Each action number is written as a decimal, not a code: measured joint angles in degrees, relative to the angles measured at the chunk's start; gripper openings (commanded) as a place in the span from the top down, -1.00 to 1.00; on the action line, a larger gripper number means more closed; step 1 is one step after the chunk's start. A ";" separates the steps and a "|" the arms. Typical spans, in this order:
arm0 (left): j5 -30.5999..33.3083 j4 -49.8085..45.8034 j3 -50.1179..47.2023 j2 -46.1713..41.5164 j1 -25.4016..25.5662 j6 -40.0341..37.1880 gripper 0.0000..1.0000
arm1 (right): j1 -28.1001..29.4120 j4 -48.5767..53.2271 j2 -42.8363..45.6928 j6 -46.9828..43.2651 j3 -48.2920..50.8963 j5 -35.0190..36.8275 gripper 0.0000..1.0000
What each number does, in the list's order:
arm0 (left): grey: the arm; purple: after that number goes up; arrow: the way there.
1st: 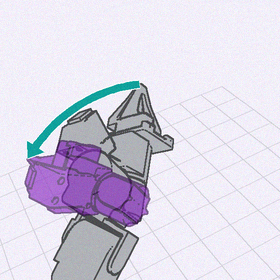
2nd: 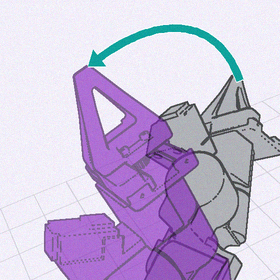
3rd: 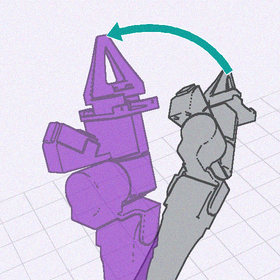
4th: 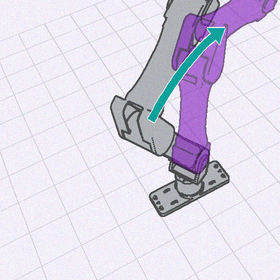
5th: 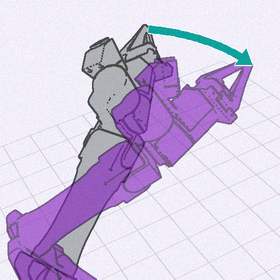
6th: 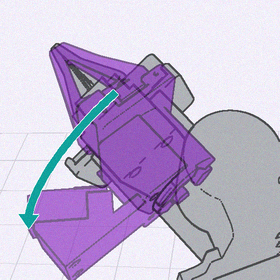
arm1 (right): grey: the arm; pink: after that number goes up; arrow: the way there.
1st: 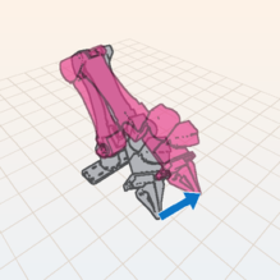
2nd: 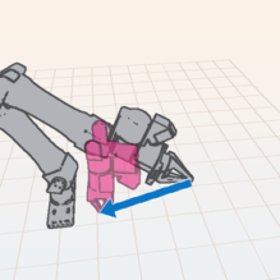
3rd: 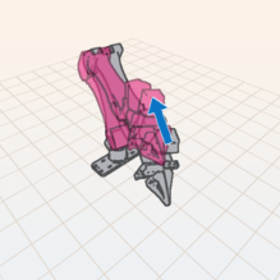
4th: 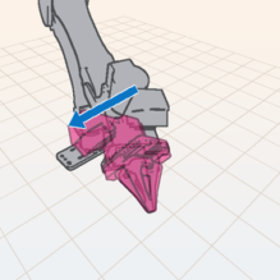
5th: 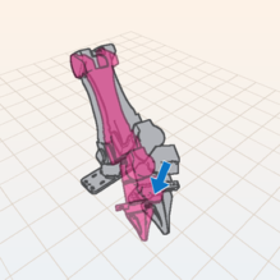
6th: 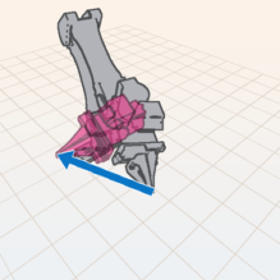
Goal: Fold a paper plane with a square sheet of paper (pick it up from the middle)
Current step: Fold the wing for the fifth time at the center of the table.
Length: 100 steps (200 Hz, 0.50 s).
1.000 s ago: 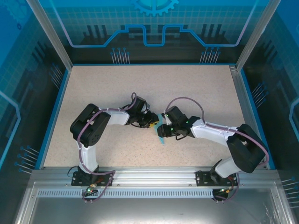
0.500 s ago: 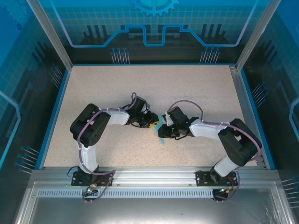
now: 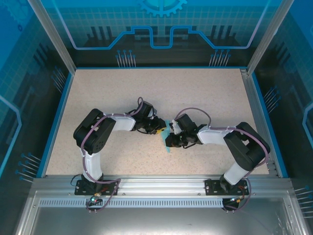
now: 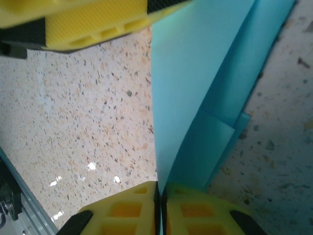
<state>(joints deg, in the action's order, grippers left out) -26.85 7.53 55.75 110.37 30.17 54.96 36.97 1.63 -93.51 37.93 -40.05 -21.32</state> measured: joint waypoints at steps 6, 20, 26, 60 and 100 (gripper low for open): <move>0.00 0.00 0.00 0.00 0.00 0.00 0.43 | 0.00 0.09 0.02 -0.13 0.00 -0.20 0.68; 0.02 -0.02 0.00 0.00 0.00 0.00 0.44 | 0.00 0.72 0.11 -0.55 0.00 -0.20 0.67; 0.02 0.00 0.00 0.00 0.00 0.00 0.44 | -0.02 1.14 0.20 -0.66 0.00 -0.17 0.64; 0.02 -0.07 0.00 0.00 0.00 0.00 0.44 | -0.15 2.34 2.43 -0.35 -0.02 -0.15 0.57; 0.02 -0.11 0.00 0.00 0.00 -0.02 0.44 | -1.44 2.19 3.19 0.59 -0.04 -0.24 0.73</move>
<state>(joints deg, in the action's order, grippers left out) -26.83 7.42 55.75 110.37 30.17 54.94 35.53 3.81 -90.32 38.52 -40.10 -21.56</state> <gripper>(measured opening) 0.280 0.168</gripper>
